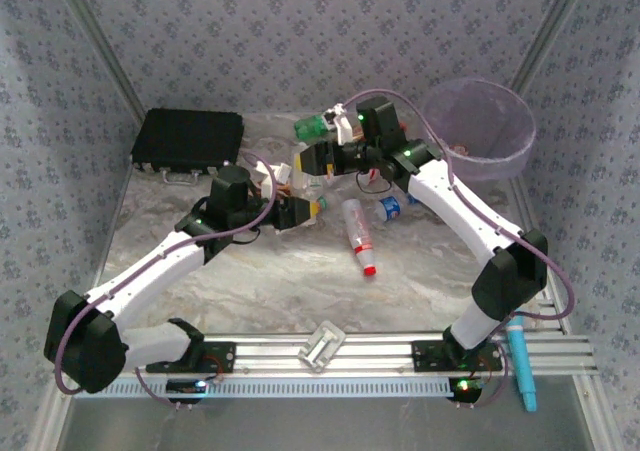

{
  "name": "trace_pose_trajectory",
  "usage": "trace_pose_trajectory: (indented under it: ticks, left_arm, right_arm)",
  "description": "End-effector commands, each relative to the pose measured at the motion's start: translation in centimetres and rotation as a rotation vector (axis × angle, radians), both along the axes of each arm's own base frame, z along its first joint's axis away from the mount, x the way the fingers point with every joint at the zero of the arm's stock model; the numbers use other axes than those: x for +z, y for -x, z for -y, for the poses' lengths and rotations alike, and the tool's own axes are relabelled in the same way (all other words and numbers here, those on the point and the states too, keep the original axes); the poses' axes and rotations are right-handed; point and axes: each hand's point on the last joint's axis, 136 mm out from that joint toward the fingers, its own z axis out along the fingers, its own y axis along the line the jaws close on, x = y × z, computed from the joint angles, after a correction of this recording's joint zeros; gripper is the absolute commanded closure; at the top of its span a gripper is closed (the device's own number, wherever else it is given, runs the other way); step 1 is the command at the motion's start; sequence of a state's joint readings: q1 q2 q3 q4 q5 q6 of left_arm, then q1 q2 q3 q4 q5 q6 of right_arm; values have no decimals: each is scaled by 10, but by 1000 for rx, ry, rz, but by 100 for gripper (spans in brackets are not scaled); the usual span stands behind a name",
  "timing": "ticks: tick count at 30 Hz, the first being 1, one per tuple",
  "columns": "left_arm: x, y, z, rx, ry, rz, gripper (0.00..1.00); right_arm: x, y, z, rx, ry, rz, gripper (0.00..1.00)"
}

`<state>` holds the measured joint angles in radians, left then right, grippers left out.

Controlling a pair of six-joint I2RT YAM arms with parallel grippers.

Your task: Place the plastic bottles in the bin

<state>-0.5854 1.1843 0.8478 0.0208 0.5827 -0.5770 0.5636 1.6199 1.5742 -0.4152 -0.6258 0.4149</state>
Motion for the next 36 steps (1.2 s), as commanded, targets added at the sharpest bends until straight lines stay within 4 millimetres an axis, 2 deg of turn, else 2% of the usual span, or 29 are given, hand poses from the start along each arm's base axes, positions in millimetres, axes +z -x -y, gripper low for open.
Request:
trace_pose_trajectory:
  ticks: [1, 3, 5, 6, 10, 13, 18, 21, 25, 30, 33, 36]
  left_arm:
    - [13, 1, -6, 25, 15, 47, 36]
    - [14, 2, -8, 30, 12, 57, 14]
    - [15, 4, -11, 35, 2, 72, 2]
    - [15, 4, -13, 41, -6, 82, 0]
    - [11, 5, -21, 68, -51, 96, 0]
    - [6, 4, -27, 87, -92, 99, 0]
    - [3, 5, -31, 93, -113, 106, 0]
    - [-1, 7, -33, 90, -143, 94, 0]
    - [1, 10, -36, 82, -165, 97, 0]
    - [2, 9, -35, 82, -161, 97, 1]
    - [-3, 8, -36, 86, -172, 84, 1]
    - [-4, 6, -34, 86, -173, 79, 1]
  right_arm:
    - [14, -11, 10, -28, 35, 78, 37]
    - [18, -13, 12, -31, 46, 90, 38]
    - [23, -17, 17, -49, 60, 108, 38]
    - [27, -20, 22, -69, 73, 116, 38]
    - [41, -36, 52, -181, 191, 183, 39]
    - [63, -48, 86, -292, 268, 261, 39]
    - [96, -65, 162, -530, 393, 336, 39]
    - [108, -73, 209, -657, 465, 365, 40]
    - [123, -84, 268, -809, 460, 373, 40]
    - [121, -101, 330, -952, 411, 320, 41]
    - [116, -104, 353, -1001, 412, 304, 40]
    - [100, -108, 368, -1026, 444, 266, 40]
